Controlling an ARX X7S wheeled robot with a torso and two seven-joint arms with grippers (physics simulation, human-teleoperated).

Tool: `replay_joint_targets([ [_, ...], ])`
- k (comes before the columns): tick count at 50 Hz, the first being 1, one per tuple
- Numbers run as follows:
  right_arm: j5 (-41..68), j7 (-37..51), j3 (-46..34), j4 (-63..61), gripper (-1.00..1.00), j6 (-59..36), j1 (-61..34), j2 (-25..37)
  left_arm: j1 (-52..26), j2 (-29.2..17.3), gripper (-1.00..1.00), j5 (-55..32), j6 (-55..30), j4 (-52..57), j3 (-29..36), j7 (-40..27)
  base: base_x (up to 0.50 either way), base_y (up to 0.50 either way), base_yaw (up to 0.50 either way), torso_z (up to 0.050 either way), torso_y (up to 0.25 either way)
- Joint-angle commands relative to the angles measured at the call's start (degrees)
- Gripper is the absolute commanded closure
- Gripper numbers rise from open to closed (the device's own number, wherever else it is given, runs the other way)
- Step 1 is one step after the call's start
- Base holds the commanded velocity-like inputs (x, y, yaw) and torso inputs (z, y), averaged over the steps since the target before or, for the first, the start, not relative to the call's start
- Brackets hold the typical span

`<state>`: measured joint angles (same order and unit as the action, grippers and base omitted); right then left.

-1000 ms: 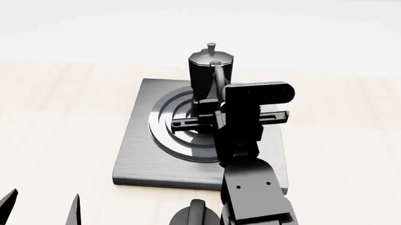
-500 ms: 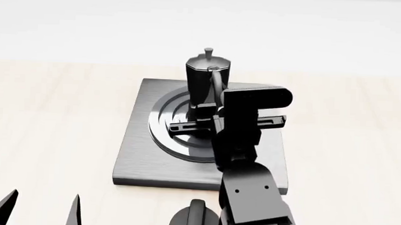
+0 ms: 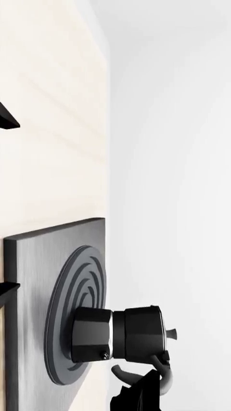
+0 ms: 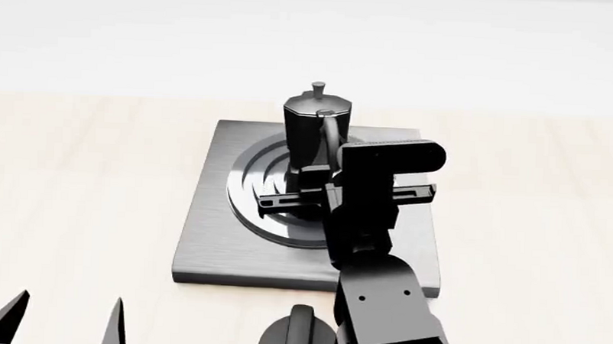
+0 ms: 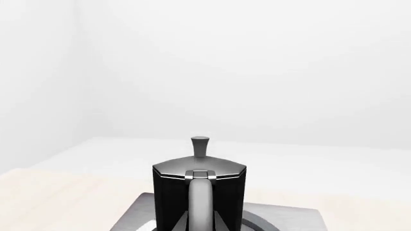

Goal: Put the moka pot on the stove.

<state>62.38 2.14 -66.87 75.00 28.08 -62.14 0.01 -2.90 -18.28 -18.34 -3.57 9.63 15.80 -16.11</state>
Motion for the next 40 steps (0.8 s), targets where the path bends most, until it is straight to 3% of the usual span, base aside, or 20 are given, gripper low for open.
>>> replay_joint_targets([
  [1, -3.7, -0.5, 2.3, 0.0, 1.0, 0.2, -0.2, 0.0, 0.3, 0.0, -1.0, -0.2, 0.4, 0.6, 0.0, 0.3, 0.0, 0.0, 0.0, 0.0, 0.0],
  [20, -2.4, -0.6, 0.3, 0.0, 1.0, -0.5, 0.5, 0.0, 0.4, -0.4, -1.0, -0.6, 0.4, 1.0, 0.0, -0.1, 0.0, 0.0, 0.0, 0.0, 0.0],
  [40, -13.4, -2.4, 13.0, 0.0, 1.0, -2.6, 3.7, 0.0, 0.5, -0.7, -1.0, -0.5, 0.1, 1.7, 0.7, -0.4, 0.0, 0.0, 0.0, 0.0, 0.0],
])
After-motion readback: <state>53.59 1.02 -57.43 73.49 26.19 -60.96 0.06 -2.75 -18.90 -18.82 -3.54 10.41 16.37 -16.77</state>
